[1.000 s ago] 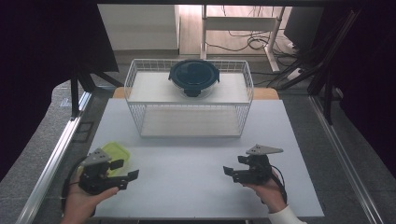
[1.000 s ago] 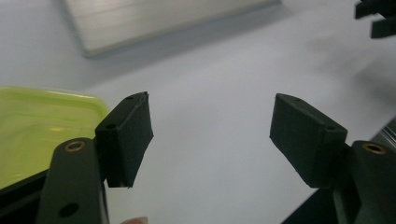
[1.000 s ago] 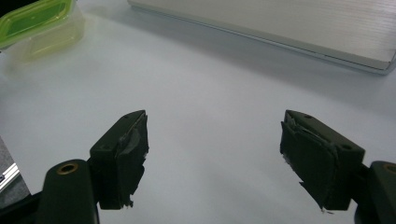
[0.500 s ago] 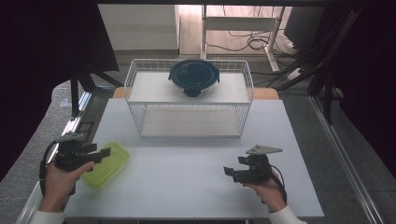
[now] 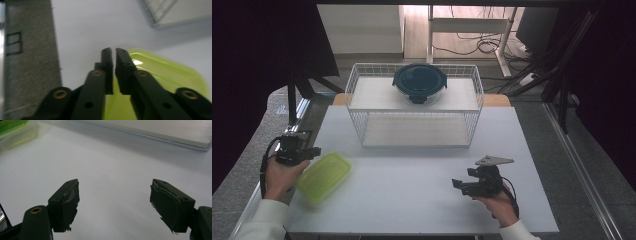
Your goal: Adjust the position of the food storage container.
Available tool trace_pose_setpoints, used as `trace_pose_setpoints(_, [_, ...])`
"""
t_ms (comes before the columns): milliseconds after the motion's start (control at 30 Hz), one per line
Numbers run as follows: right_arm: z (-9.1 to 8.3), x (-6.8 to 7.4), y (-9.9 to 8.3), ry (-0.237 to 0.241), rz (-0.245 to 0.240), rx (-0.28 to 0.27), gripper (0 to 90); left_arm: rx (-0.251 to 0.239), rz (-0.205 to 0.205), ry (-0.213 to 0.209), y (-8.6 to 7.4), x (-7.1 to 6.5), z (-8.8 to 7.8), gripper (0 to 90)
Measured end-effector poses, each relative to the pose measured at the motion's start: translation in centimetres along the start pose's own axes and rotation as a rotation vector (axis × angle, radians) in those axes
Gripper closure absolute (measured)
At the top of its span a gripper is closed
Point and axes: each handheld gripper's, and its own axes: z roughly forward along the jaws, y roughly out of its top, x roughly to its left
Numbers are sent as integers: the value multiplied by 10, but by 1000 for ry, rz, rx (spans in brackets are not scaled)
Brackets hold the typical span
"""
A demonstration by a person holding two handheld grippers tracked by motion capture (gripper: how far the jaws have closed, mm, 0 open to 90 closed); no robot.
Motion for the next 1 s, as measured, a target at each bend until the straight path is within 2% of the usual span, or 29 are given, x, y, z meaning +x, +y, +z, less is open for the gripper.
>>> trace_pose_setpoints(167, [3, -3, -3, 2, 11, 16, 230, 30, 15, -6, 4, 6, 9, 897])
trace_pose_setpoints(333, [3, -5, -3, 3, 14, 13, 230, 82, 78, -14, 5, 7, 18, 900])
trace_pose_setpoints(533, [5, -4, -3, 1, 11, 17, 229, 108, 105, -26, 4, 5, 22, 900])
trace_pose_setpoints(633, [5, -3, -3, 4, 12, 20, 229, 126, 150, -24, 5, -1, 23, 900])
trace_pose_setpoints(767, [5, -2, -3, 6, 7, 20, 229, 153, 215, -58, 6, -11, 25, 900])
trace_pose_setpoints(867, [6, -2, -3, 6, 6, 23, 229, 177, 276, -72, 5, -23, 26, 900])
trace_pose_setpoints(1000, [6, -3, -3, 8, 7, 20, 228, 185, 332, -92, 4, -40, 24, 900])
